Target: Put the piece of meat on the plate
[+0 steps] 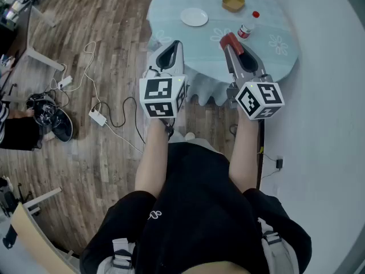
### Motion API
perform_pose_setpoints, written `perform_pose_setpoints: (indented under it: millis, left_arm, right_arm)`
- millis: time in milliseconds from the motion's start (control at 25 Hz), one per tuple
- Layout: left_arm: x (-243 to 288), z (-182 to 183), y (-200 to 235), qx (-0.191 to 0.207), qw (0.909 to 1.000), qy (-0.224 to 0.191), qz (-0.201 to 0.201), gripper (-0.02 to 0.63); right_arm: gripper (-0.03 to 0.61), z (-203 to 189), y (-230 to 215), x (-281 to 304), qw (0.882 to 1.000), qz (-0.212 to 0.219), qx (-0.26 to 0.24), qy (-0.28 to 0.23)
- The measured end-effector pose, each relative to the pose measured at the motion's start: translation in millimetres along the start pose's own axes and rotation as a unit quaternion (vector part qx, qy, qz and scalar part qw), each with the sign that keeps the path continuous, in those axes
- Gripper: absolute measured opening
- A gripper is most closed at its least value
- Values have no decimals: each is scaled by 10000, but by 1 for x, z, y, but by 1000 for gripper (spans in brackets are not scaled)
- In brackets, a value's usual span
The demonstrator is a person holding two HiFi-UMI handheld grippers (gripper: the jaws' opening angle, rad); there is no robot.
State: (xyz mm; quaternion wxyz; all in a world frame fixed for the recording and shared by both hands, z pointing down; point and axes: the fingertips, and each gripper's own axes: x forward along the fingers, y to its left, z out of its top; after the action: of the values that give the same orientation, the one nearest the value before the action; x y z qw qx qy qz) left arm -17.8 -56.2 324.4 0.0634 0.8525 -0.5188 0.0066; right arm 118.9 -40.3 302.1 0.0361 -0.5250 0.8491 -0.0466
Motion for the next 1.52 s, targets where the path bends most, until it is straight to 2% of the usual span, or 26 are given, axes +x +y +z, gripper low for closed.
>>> perform_pose_setpoints:
  millis: [160, 520, 800, 1080, 1320, 1520]
  left_arm:
    - [-1, -2, 5, -65, 9999, 83, 67, -6]
    - [4, -15, 2, -5, 9997, 237, 57, -6]
    - [8, 2, -4, 201, 9997, 96, 46, -5]
    - [15, 0, 19, 216, 9992, 156, 281, -5]
    - [57, -9, 59, 201, 9990, 229, 322, -5]
    - [128, -15, 82, 129, 9992, 389, 35, -5]
  right_arm:
    - [100, -2, 5, 2, 9999, 83, -23, 85]
    - [100, -18, -2, 4, 9993, 134, 348, 101]
    - [100, -6, -10, 9, 9992, 131, 381, -60]
    - [100, -9, -15, 35, 9986, 250, 461, -57]
    - [100, -24, -26, 91, 9987, 272, 425, 13]
    - [100, -32, -71, 140, 9987, -99, 492, 118]
